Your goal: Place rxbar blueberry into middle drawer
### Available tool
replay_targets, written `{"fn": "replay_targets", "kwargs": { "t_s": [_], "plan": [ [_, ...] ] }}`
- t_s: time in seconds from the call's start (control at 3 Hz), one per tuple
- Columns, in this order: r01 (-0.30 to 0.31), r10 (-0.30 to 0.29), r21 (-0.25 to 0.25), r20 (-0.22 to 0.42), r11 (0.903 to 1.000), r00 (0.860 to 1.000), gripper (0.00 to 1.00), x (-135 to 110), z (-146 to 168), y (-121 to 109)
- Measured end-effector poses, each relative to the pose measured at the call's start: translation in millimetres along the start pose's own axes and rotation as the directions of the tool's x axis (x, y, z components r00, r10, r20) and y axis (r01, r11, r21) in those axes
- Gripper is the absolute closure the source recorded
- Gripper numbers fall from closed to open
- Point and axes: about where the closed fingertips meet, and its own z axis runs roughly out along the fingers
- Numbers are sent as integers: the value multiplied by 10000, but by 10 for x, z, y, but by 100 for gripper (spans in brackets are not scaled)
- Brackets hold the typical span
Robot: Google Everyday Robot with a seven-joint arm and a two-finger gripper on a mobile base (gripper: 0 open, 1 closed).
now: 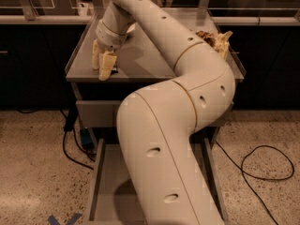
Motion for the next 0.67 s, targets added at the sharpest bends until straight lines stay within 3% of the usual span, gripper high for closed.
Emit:
{"fn": "replay_targets", "kwargs": {
  "t_s": [0.67],
  "plan": [
    [1, -1, 0, -1, 10000, 10000, 100, -49, -7, 93]
  ]
}}
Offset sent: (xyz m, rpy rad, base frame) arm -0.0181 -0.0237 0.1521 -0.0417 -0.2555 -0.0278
